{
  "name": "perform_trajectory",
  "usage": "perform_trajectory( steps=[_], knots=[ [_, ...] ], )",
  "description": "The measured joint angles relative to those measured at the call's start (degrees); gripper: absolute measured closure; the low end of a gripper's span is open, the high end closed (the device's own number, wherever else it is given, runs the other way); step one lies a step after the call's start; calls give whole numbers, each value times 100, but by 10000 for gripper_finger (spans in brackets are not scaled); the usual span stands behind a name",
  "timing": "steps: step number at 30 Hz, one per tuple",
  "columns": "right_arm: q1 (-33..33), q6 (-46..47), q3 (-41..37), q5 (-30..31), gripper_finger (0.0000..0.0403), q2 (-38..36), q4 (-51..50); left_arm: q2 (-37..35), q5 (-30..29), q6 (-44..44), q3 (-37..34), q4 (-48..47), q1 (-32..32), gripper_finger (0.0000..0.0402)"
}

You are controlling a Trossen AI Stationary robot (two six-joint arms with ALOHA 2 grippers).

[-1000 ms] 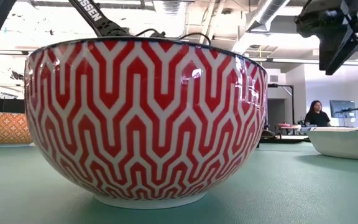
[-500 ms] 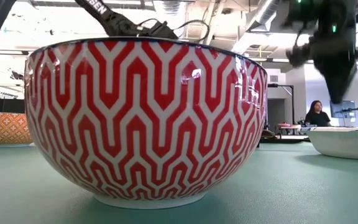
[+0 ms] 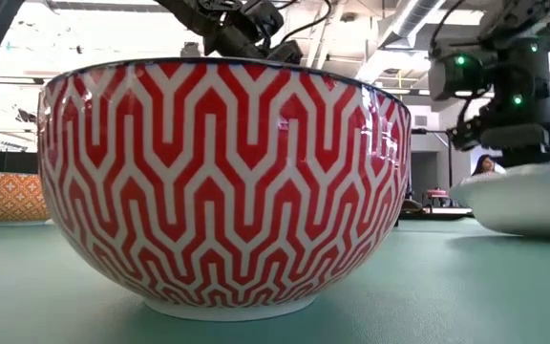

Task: Place and stack bowls onto a shelf
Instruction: Stack the top right blue and white bowl on the blue and white bowl on the shelf

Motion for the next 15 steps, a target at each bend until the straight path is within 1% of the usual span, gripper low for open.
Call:
perform_trajectory(
  steps=[6,9,12,15],
  knots=[
    [65,43,-119,24,186,-9,33,0,43,-514,51,-73,-119,317],
    [110,43,-119,11,214,-9,35,0,130,-930,51,-83,-224,299],
    [200,43,-106,-20,270,-48,-20,0,180,-1120,51,-67,-418,293],
    [312,40,4,-42,349,-186,-115,0,39,-1115,51,-23,-669,292]
  ],
)
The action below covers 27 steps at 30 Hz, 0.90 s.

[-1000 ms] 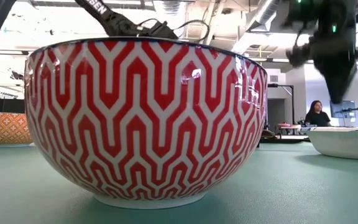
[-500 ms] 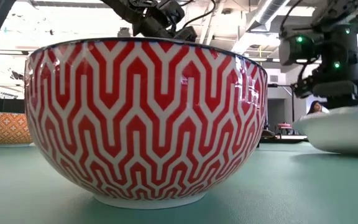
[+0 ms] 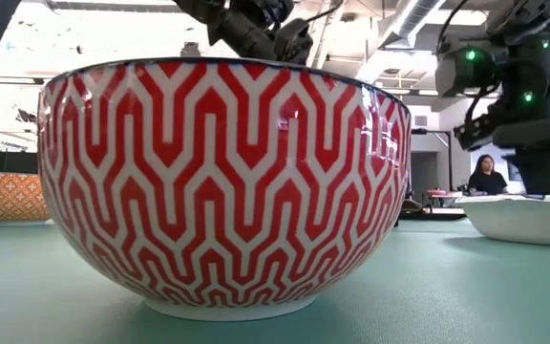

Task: Place and stack bowls onto a shelf
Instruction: Stack the top right blue and white bowl on the blue and white bowl on the shelf

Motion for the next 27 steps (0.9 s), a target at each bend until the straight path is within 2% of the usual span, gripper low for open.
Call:
perform_trajectory(
  steps=[2,5,10,14,21,27],
  knots=[
    [80,-9,89,53,381,-134,-30,0,-40,46,0,70,-154,291],
    [189,105,357,349,375,-395,-113,39,-280,-40,0,381,-372,291],
    [353,474,998,1256,376,-694,-294,147,-724,-204,9,1118,-640,291],
    [375,499,1483,1790,381,-734,-179,179,-730,-340,0,1446,-701,291],
    [373,86,2167,2396,376,-521,47,173,-836,-430,2,1382,-732,291],
    [372,-349,2452,2589,378,-361,356,168,-801,-398,2,1267,-772,291]
  ],
)
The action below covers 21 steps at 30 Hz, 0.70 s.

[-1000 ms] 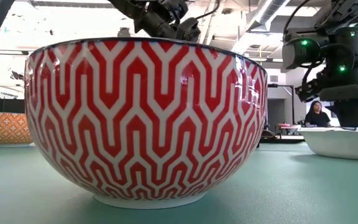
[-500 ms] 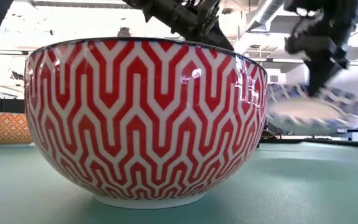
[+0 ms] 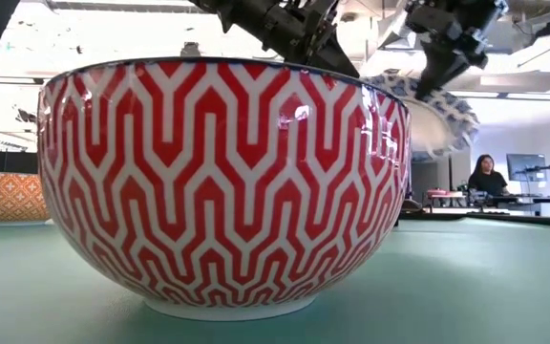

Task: Place and stack bowls onto a shelf
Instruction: Stack the top right blue and white bowl on the blue and white bowl on the shelf

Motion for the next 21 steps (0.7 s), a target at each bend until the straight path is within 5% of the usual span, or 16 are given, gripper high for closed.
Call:
perform_trajectory(
  steps=[5,11,21],
  knots=[
    [9,-257,21,16,375,-2,405,0,-200,173,0,-92,-61,304],
    [40,-311,17,-52,371,-2,506,-2,-376,181,0,-191,-56,380],
    [42,-295,415,-9,291,-285,561,0,-366,454,623,-885,102,401]
  ],
)
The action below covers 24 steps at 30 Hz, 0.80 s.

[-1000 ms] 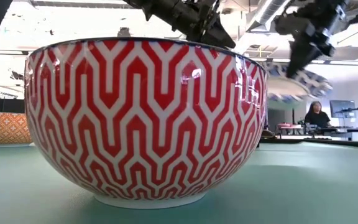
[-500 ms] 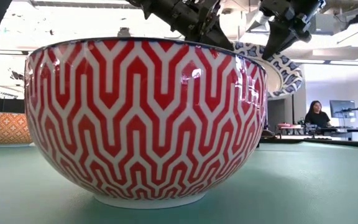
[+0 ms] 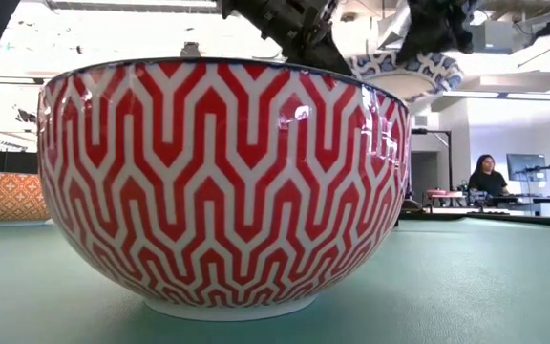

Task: Place and stack bowls onto a shelf
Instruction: Stack the top right blue and white bowl on the blue and white bowl on the shelf

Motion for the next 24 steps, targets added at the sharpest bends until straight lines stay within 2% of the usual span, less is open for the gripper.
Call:
perform_trajectory(
  steps=[5,8,12,17,24],
  knots=[
    [0,2,493,502,239,-353,-14,0,-239,144,750,-646,203,401],
    [0,34,705,831,208,-571,-20,0,-529,-147,1210,-1035,351,401],
    [-1,846,716,1206,178,-946,-115,-7,-843,-659,1686,-1137,516,401],
    [141,1703,295,1337,168,-1338,-264,-7,-847,-1121,1934,-1040,614,401],
    [319,1747,-507,1514,168,-1568,795,-2,-841,-1560,1932,-858,646,401]
  ],
)
